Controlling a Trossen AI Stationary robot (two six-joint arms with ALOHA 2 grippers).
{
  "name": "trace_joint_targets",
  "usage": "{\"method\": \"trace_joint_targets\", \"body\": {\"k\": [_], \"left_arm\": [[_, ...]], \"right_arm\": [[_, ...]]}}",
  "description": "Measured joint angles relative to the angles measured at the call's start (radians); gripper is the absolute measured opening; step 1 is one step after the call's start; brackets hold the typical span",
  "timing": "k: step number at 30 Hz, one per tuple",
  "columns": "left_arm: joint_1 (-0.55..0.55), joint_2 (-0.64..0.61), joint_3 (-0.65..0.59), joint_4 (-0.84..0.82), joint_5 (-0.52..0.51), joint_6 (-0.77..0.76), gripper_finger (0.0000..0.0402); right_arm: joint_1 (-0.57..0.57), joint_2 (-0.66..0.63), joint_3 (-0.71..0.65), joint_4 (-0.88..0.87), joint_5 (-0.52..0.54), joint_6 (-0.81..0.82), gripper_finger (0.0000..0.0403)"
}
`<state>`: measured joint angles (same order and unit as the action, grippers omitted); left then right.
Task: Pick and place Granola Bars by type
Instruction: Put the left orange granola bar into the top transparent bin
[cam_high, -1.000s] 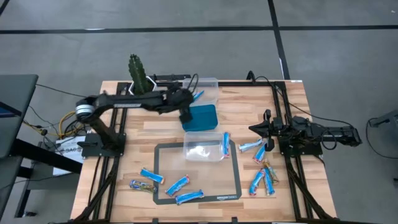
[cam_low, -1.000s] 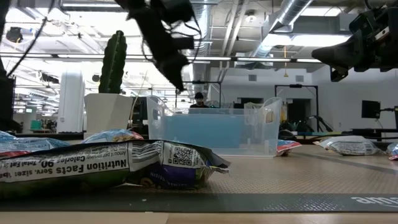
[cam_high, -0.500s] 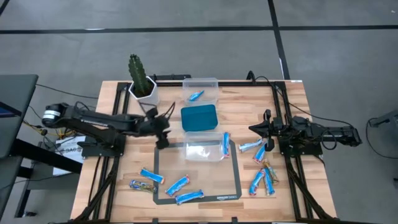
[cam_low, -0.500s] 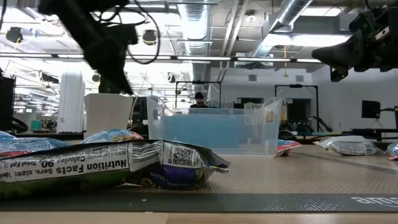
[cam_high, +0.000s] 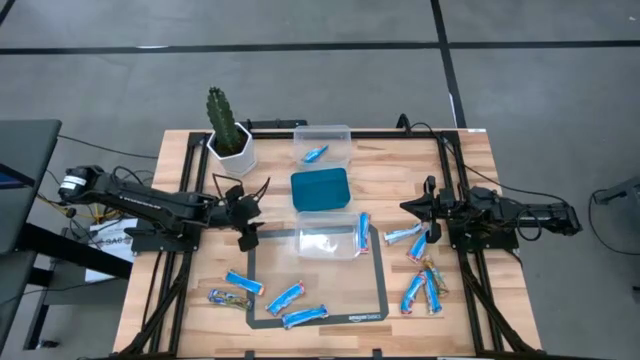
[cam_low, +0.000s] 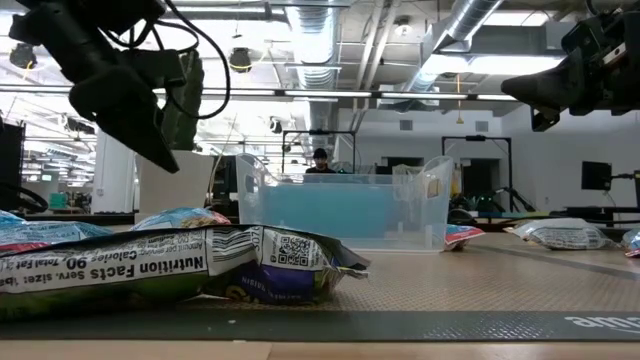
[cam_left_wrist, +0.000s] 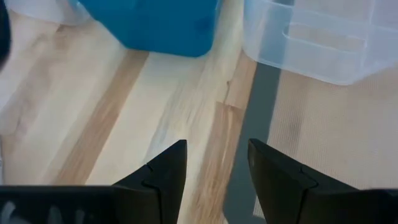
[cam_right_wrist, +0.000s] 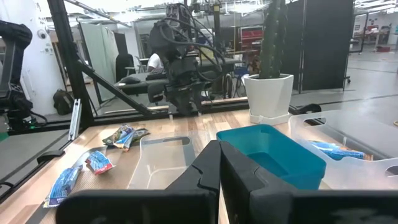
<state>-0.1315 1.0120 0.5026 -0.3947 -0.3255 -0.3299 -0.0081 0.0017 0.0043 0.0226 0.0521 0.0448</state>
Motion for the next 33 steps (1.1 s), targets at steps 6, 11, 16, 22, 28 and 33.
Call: {"method": "trace_joint_targets", "body": {"k": [6, 11, 16, 22, 28, 33], "left_arm": [[-0.054, 0.002, 0.0, 0.01, 0.067, 0.057, 0.0164], [-0.126, 0.05, 0.023, 0.001, 0.061, 0.058, 0.0164], [-0.201, 0.168, 0.122, -0.084, 0.15, 0.059, 0.016], [-0.288, 0.318, 0.301, -0.299, 0.27, 0.059, 0.0144], [-0.358, 0.412, 0.41, -0.411, 0.33, 0.024, 0.0133], [-0.41, 0.455, 0.412, -0.423, 0.356, -0.033, 0.0137]], "right_arm": [[0.0, 0.0, 0.0, 0.0, 0.0, 0.0, 0.0], [0.0, 0.0, 0.0, 0.0, 0.0, 0.0, 0.0], [0.0, 0.0, 0.0, 0.0, 0.0, 0.0, 0.0], [0.0, 0.0, 0.0, 0.0, 0.0, 0.0, 0.0], [0.0, 0.0, 0.0, 0.0, 0.0, 0.0, 0.0], [0.0, 0.0, 0.0, 0.0, 0.0, 0.0, 0.0]]}}
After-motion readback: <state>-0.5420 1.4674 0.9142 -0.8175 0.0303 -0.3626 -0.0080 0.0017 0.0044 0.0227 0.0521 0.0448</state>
